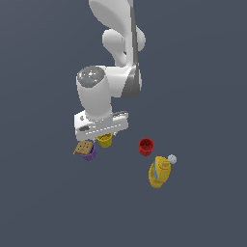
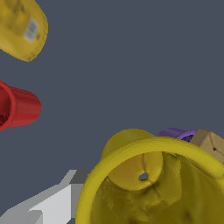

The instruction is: Pick up a designated object from a clutter of objects.

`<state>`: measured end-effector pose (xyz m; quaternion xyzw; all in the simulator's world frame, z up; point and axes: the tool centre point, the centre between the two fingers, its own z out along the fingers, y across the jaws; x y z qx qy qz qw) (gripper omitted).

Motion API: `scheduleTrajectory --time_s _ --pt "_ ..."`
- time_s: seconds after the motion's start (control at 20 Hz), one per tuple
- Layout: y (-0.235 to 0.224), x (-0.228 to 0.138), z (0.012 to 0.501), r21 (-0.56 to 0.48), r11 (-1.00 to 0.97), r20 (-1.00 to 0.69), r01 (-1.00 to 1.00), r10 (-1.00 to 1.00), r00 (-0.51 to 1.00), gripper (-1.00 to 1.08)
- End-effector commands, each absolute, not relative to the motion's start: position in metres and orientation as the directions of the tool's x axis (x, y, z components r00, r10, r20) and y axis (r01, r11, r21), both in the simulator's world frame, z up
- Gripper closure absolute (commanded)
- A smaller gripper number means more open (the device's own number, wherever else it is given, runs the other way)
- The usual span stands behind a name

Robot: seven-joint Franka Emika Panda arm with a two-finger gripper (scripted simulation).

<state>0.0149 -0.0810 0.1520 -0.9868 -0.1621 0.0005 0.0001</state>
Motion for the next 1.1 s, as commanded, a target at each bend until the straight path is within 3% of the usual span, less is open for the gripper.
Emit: scheduleTrajectory --time_s 0.0,1.05 --pt "-0.088 0.007 0.177 0.0 -0.947 0.001 0.32 0.32 0.947 1.08" --pt "-0.144 -0.056 0.375 -0.001 -0.947 0.001 0.32 0.32 0.947 1.08"
